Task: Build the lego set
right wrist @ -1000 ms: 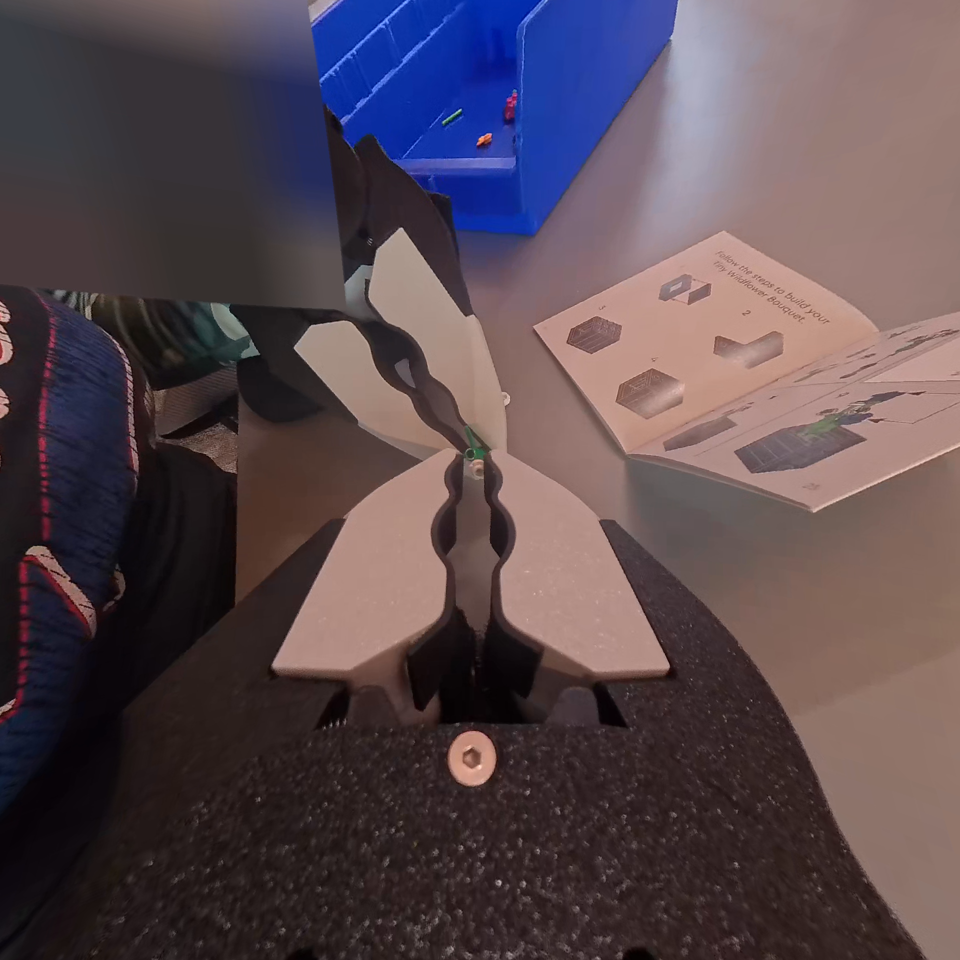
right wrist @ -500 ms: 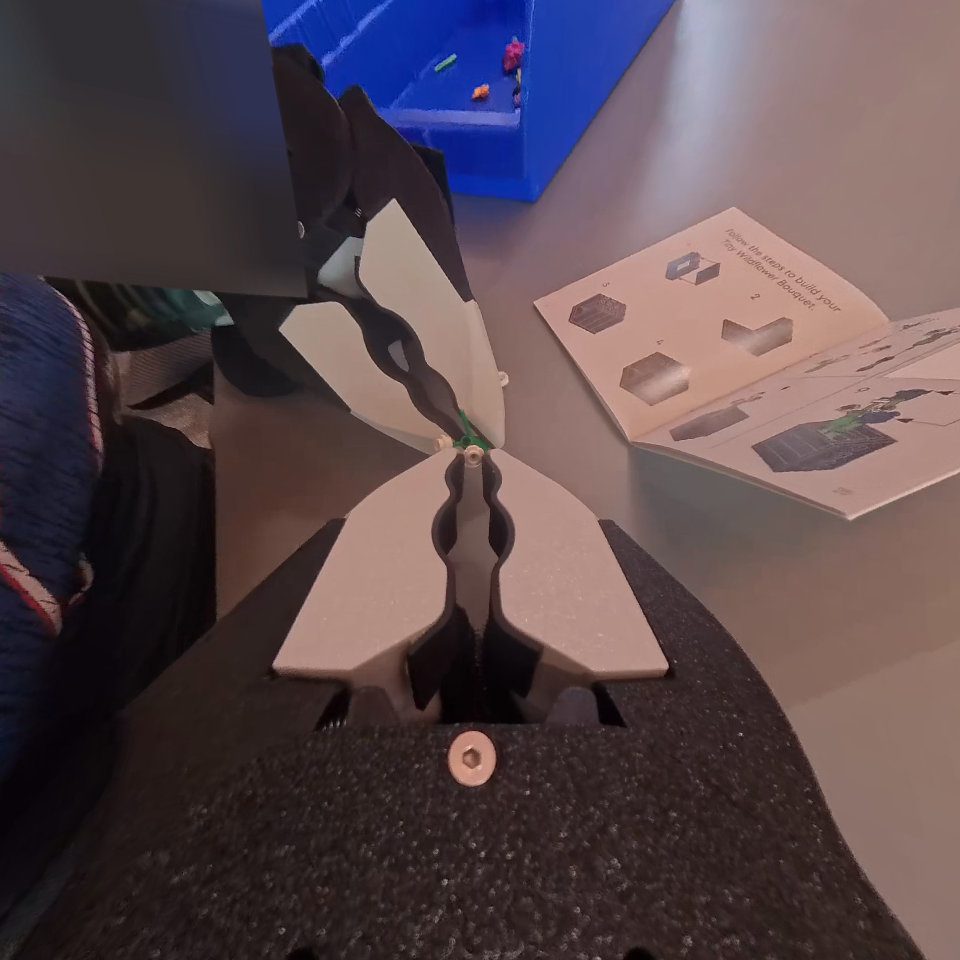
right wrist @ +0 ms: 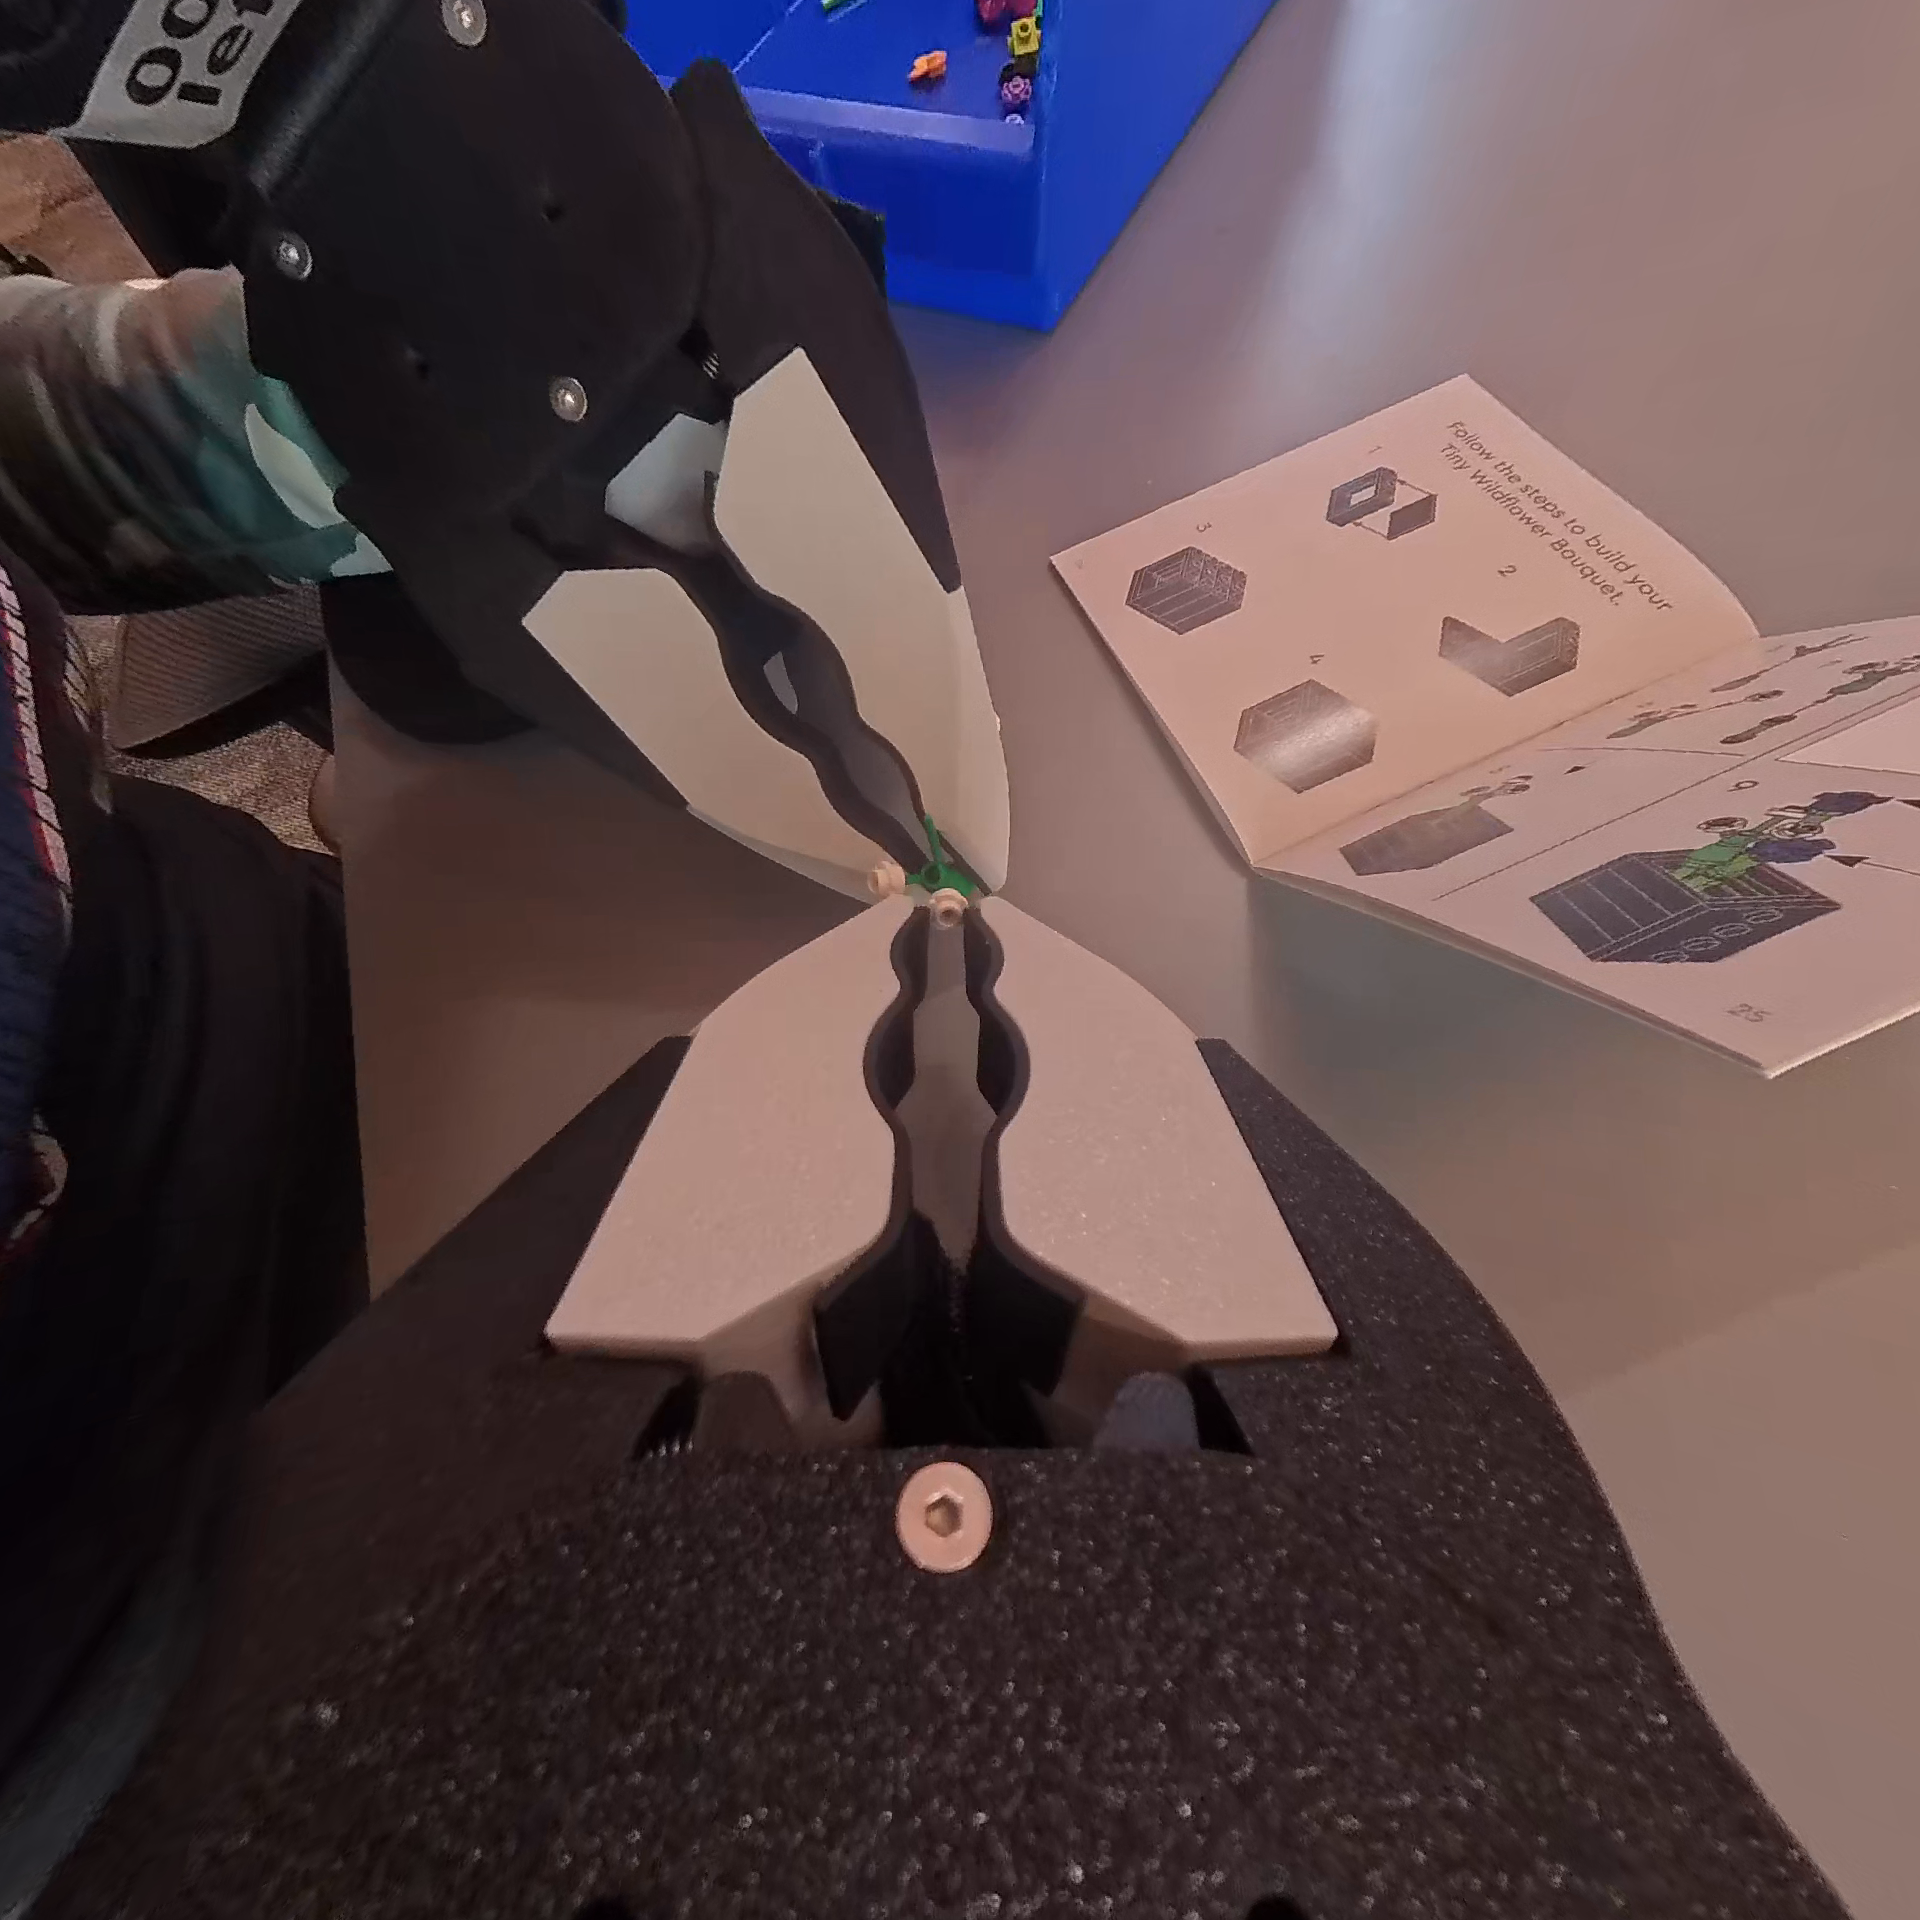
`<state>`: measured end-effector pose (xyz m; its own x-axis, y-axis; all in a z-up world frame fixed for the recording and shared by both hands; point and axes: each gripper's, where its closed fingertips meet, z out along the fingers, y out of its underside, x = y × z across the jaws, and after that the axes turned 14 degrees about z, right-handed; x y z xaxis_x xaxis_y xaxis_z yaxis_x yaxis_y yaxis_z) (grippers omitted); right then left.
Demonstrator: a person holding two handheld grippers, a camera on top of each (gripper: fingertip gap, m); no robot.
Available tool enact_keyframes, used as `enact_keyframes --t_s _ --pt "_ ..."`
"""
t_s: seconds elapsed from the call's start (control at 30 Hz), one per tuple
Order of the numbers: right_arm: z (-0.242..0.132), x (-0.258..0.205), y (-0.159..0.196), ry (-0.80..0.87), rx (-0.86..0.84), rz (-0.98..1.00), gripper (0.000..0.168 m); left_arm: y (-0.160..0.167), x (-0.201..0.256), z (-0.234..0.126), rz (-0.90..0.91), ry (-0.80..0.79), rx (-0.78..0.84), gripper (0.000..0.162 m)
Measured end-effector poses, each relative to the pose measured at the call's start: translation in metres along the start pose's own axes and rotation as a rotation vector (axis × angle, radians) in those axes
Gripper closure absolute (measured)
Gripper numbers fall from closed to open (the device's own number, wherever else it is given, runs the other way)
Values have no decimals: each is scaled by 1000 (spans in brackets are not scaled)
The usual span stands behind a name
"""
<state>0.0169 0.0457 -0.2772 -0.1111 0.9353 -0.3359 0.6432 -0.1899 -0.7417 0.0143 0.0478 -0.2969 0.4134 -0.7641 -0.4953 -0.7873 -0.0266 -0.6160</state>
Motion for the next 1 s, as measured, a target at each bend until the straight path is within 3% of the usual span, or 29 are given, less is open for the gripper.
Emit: enact_keyframes --t_s 0.37,0.47,0.73,0.83,0.97,1.0 --pt "1 1 4 -13 -35 2 161 2 4 3 31 21 -25 155" --pt "-4 -1 -4 -67 15 50 153 -3 1 1 11 23 23 155" --pt "-3 -3 -4 -72 8 42 161 -7 -1 -3 27 -2 51 155" --pt "-13 -1 -24 -123 153 193 161 -13 -19 -10 -9 -119 110 149" --pt "-39 6 -65 -264 489 570 161 -21 -68 -38 -3 -511 184 98" --pt "-42 7 -70 -289 547 649 161 -25 -79 -49 39 -628 194 97"
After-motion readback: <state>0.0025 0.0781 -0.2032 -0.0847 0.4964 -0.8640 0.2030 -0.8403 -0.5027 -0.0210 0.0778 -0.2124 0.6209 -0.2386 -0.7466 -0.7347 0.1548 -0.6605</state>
